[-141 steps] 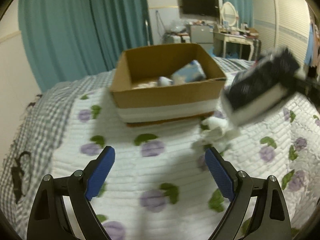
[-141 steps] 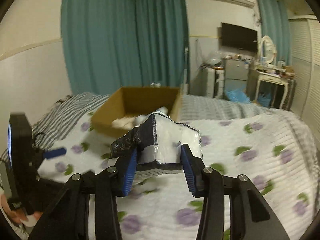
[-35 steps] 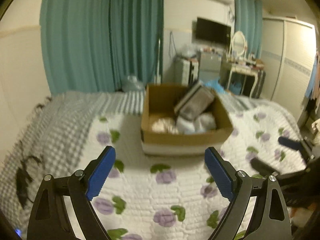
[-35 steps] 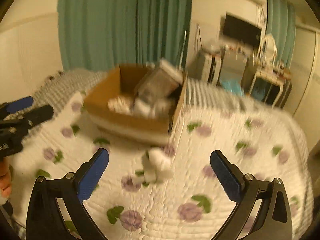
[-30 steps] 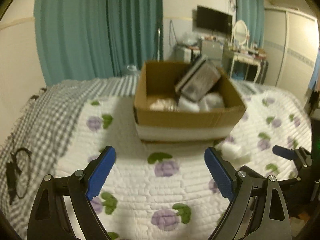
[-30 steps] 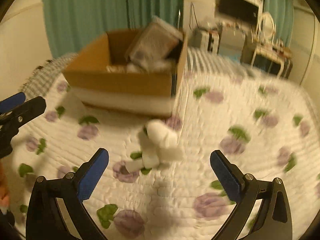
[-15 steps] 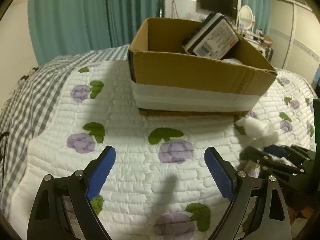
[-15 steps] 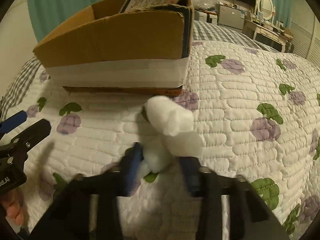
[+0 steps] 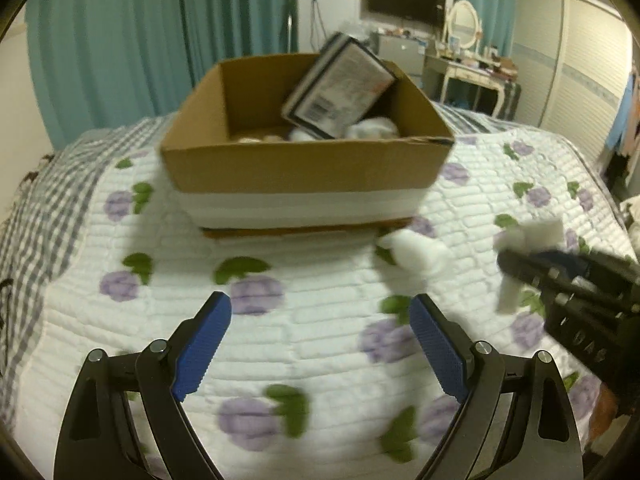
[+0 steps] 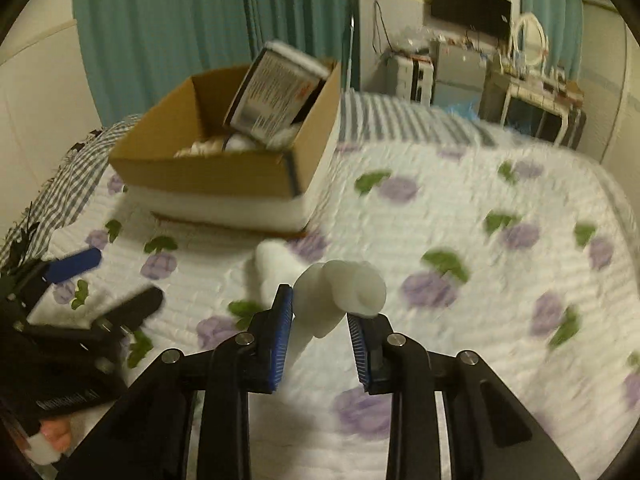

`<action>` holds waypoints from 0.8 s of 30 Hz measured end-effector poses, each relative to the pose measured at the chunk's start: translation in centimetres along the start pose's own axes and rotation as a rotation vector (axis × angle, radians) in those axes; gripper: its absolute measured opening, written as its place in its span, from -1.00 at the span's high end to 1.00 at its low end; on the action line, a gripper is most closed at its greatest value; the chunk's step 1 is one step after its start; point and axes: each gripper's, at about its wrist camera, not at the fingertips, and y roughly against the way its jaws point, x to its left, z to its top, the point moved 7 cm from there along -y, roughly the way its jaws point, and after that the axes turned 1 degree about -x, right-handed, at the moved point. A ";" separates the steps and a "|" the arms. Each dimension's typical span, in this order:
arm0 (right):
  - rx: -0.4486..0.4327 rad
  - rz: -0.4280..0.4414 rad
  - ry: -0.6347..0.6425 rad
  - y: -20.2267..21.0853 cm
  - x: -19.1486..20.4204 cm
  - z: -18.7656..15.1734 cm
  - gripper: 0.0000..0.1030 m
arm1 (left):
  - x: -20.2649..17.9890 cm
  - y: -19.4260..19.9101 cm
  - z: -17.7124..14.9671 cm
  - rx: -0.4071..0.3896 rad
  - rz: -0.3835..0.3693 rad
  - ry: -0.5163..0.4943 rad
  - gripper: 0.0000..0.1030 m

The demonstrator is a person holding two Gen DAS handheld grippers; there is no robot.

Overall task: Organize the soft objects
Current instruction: 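Grasp a rolled white sock with the right tool, then grasp the other white sock with the left tool while the right tool holds its sock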

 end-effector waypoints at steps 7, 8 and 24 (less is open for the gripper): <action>0.013 -0.035 0.088 -1.4 -3.9 3.0 0.47 | -5.0 -3.1 0.9 0.059 -0.050 0.028 -0.78; 0.019 -0.043 0.096 -2.0 -4.5 3.1 0.47 | -5.9 -3.8 1.0 0.067 -0.055 0.020 -0.78; 0.047 -0.011 0.066 -5.0 -6.3 2.4 0.47 | -8.5 -10.0 1.8 0.092 -0.098 -0.051 0.15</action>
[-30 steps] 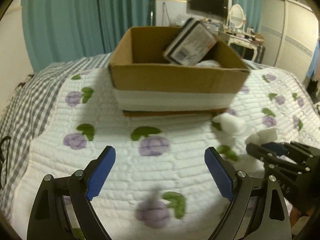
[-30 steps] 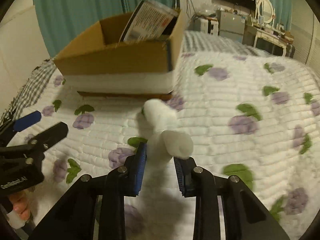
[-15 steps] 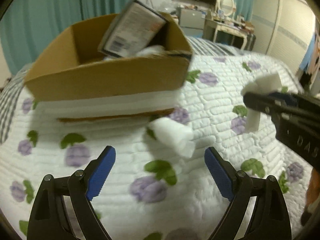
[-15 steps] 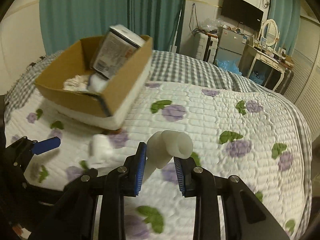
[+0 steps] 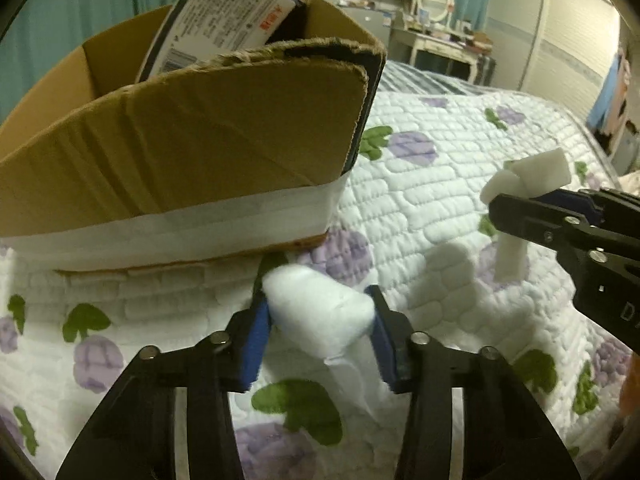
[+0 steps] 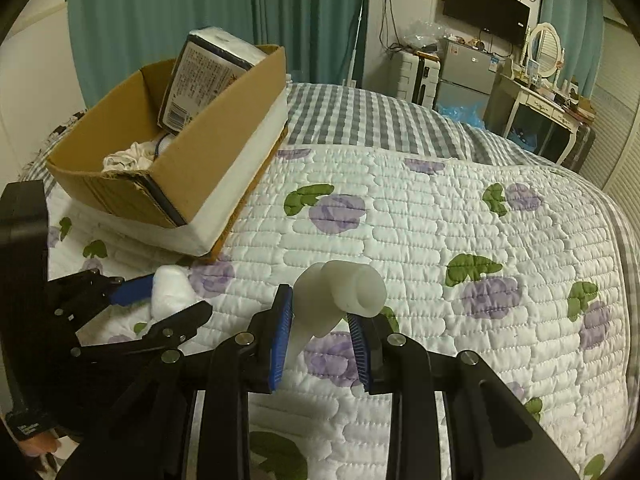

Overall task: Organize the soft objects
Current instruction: 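Grasp the other white sock with the left tool while the right tool holds its sock, then lower both socks into the box and open both tools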

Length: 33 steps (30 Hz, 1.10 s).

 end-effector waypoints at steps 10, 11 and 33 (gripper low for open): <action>-0.083 0.016 -0.018 6.3 2.2 1.3 0.47 | 0.1 8.1 0.5 -0.099 -0.044 -0.038 0.16; -0.099 0.012 -0.010 7.4 2.7 1.9 0.47 | 0.1 9.6 0.8 -0.117 -0.039 -0.047 0.16; -0.293 0.124 0.026 12.6 12.7 13.8 0.47 | 8.4 23.0 9.6 -0.408 0.105 -0.067 0.14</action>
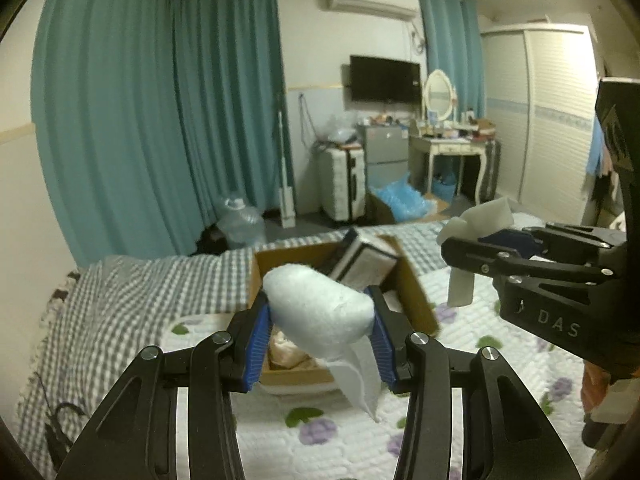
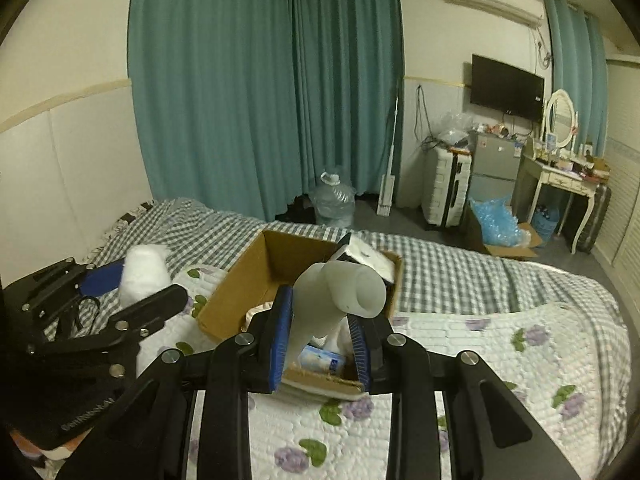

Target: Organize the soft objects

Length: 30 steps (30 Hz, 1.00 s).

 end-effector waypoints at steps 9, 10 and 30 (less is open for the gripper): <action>0.101 0.007 -0.023 -10.0 -0.8 -2.2 0.45 | 2.8 -9.8 -3.2 0.105 0.019 0.012 0.11; 0.108 0.006 -0.028 -10.8 -1.1 -2.5 0.43 | 2.9 -10.5 -3.5 0.111 0.022 0.009 0.11; -0.060 -0.066 -0.113 -4.8 -3.2 2.7 -0.78 | 4.4 -9.7 -2.3 0.072 0.122 0.030 -0.45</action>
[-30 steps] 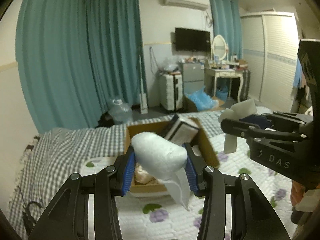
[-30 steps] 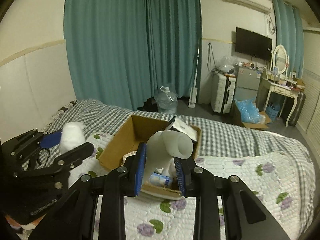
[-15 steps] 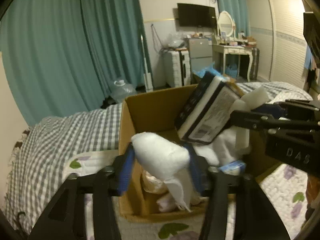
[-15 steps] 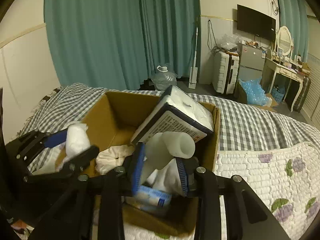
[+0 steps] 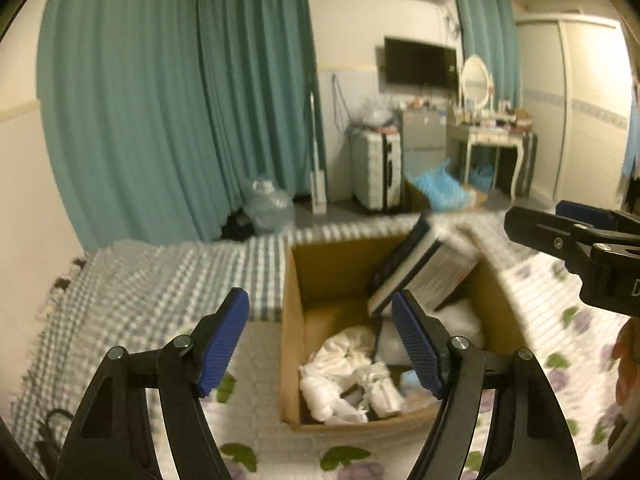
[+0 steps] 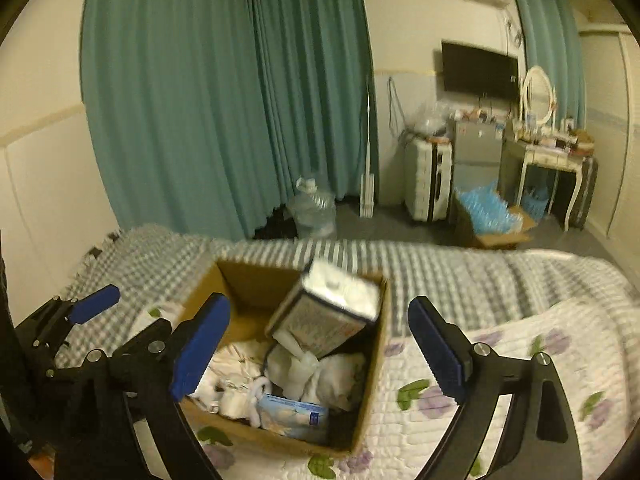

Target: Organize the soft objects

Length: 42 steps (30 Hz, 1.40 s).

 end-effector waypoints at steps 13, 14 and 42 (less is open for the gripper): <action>-0.340 -0.113 0.145 23.2 4.6 6.7 -0.99 | 0.9 23.1 9.2 -0.398 0.091 -0.003 -0.82; -0.368 -0.122 0.154 24.7 5.0 6.5 -1.00 | 1.1 24.7 9.3 -0.428 0.106 -0.015 -0.82; -0.189 -0.089 0.013 11.3 1.7 -11.6 -1.00 | 4.2 16.0 -6.3 -0.230 0.075 0.095 -0.84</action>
